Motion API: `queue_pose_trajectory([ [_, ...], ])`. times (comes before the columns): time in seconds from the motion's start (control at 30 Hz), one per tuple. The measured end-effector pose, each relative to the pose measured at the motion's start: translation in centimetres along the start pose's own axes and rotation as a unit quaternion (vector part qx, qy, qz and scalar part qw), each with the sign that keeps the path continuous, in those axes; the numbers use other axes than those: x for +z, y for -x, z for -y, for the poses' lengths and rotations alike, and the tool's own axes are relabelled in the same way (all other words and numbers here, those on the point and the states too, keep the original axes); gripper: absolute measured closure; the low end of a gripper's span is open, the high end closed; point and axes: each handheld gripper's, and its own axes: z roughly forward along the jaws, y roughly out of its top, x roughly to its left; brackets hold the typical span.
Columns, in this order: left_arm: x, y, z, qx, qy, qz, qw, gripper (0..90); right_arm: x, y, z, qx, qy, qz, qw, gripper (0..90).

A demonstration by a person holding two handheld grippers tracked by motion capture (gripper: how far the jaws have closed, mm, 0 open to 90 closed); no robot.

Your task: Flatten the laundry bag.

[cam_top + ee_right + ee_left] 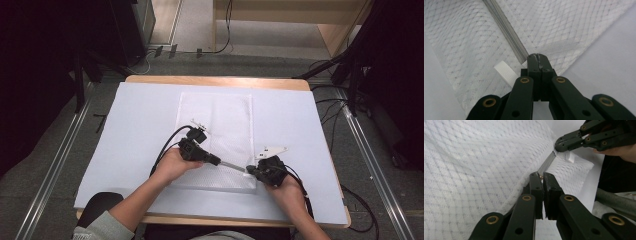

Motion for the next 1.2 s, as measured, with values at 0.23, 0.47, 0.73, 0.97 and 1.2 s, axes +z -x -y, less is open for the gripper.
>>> queue_pose_trajectory([
  [0.23, -0.5, -0.3, 0.1, 0.0, 0.001, -0.002, 1.0, 88.1, 0.0, 0.1, 0.0, -0.001, 0.002, -0.002, 1.0, 90.0],
  [0.47, -1.2, -0.9, 0.2, -0.006, 0.005, -0.001, 1.0, 88.1, 0.0, 0.1, 0.0, -0.001, 0.002, -0.003, 1.0, 90.0],
  [0.73, -1.8, -1.1, 0.4, -0.007, 0.009, -0.009, 0.9999, 88.1, 0.0, 0.1, 0.0, -0.002, 0.003, -0.003, 1.0, 90.0],
  [0.97, -2.3, -1.4, 0.5, -0.009, 0.006, -0.003, 0.9999, 88.1, 0.0, 0.1, 0.0, -0.001, 0.002, -0.004, 1.0, 90.0],
  [1.2, -2.5, -1.6, 0.8, -0.01, 0.002, 0.001, 1.0, 88.1, 0.0, 0.1, 0.1, -0.002, 0.003, -0.003, 1.0, 90.0],
])
